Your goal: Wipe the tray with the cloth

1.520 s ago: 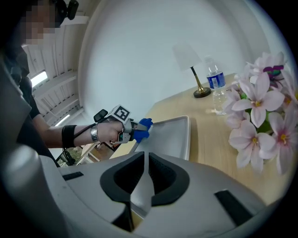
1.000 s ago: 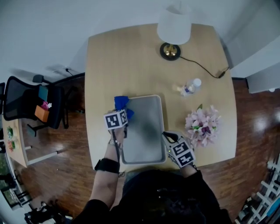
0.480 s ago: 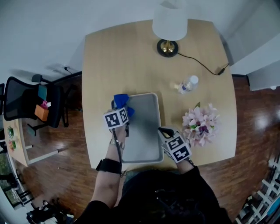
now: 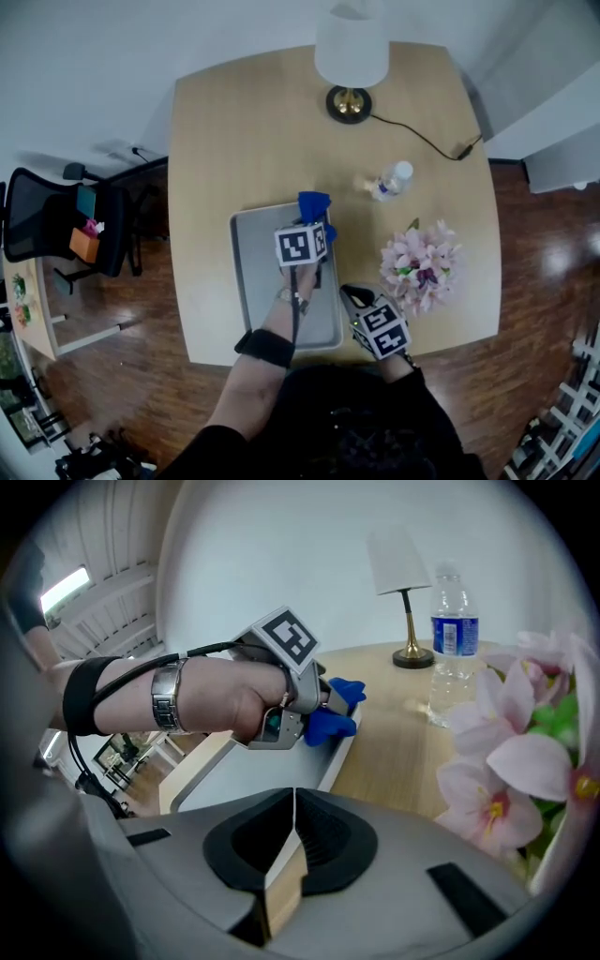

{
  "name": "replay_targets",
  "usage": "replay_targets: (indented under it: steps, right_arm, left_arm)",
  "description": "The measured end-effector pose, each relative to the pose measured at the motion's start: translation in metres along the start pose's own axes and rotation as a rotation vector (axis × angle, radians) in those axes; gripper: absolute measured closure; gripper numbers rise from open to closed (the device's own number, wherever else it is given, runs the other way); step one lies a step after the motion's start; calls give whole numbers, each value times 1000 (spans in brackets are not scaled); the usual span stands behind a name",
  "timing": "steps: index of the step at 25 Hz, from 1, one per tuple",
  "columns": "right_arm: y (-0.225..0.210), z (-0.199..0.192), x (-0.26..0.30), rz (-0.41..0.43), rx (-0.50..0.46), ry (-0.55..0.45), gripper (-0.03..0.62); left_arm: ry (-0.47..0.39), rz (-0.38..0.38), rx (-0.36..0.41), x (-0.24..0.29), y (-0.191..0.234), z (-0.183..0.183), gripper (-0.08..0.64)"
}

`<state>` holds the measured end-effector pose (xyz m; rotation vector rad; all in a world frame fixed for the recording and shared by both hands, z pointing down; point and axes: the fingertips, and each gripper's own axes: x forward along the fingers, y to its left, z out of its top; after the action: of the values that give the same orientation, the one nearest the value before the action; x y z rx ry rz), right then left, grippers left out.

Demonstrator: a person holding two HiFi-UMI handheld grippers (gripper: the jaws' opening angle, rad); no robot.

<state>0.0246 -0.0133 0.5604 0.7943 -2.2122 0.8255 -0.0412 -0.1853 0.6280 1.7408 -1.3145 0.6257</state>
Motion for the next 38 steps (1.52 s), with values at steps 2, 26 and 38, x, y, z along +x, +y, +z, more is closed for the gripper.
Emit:
replay_targets:
  steps: [2,26,38]
  right_arm:
    - [-1,-1,-1,-2,2,-5,577]
    - [27,4,7,59,-16,-29,577]
    - [18,-2,-6,38,8,-38,577]
  left_arm:
    - [3,-9,11,2,-5,0,448]
    - [113,345,119,-90,169,-58,448]
    - [-20,193,-59,-72,114,-40,445]
